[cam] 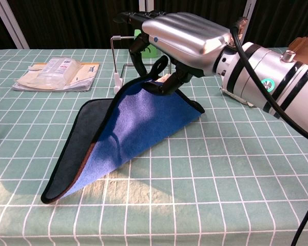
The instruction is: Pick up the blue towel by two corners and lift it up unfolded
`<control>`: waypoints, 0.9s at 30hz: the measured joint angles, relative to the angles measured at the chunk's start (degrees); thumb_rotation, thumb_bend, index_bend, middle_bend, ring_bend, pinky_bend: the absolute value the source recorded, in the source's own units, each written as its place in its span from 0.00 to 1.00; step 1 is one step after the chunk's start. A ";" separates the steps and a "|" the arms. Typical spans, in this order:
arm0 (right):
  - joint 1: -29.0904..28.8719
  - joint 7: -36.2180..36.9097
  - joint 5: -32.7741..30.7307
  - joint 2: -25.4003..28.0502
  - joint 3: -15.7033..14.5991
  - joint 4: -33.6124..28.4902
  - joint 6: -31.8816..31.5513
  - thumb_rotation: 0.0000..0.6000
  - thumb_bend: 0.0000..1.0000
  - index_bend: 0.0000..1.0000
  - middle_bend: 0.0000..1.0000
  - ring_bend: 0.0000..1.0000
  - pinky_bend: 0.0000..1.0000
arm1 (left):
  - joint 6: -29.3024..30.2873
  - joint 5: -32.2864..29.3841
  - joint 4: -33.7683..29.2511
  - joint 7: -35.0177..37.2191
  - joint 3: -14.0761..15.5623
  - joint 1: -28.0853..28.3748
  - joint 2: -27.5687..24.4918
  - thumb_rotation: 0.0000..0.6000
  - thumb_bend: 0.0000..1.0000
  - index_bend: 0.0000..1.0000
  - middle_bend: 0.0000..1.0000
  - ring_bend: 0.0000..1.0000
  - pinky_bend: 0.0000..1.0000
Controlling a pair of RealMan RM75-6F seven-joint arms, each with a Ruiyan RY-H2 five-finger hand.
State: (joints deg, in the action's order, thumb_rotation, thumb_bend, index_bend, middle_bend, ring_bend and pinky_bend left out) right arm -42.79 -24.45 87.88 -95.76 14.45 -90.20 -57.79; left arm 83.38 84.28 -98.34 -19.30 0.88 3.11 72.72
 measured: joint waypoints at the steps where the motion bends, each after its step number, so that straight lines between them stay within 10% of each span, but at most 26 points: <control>1: -0.32 -0.19 -0.47 -0.15 0.31 0.06 0.18 1.00 0.53 0.81 0.03 0.00 0.00 | -0.21 0.14 -0.14 0.62 0.15 0.04 -0.08 0.97 0.06 0.03 0.08 0.10 0.18; 11: -3.90 -3.70 -4.49 -1.55 3.10 0.57 0.54 1.00 0.51 0.81 0.02 0.00 0.00 | -4.66 4.20 -2.65 14.01 3.10 1.58 -2.68 0.97 0.03 0.04 0.09 0.10 0.19; 17: -5.72 -4.52 -6.57 -2.00 4.55 0.74 0.51 1.00 0.51 0.81 0.02 0.00 0.00 | -8.25 3.87 -3.34 13.35 2.36 3.99 0.46 0.67 0.03 0.07 0.12 0.11 0.20; 27: -10.90 -6.12 -10.94 -4.01 7.53 5.16 2.24 1.00 0.52 0.81 0.02 0.00 0.00 | -13.93 -3.01 -2.20 10.46 -1.08 7.80 9.80 0.70 0.06 0.15 0.19 0.18 0.24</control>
State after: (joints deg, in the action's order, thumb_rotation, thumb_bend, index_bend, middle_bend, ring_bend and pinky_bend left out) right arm -53.69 -30.57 76.94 -99.77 21.99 -85.04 -55.55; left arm 69.45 81.27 -100.54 -8.84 -0.20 10.92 82.52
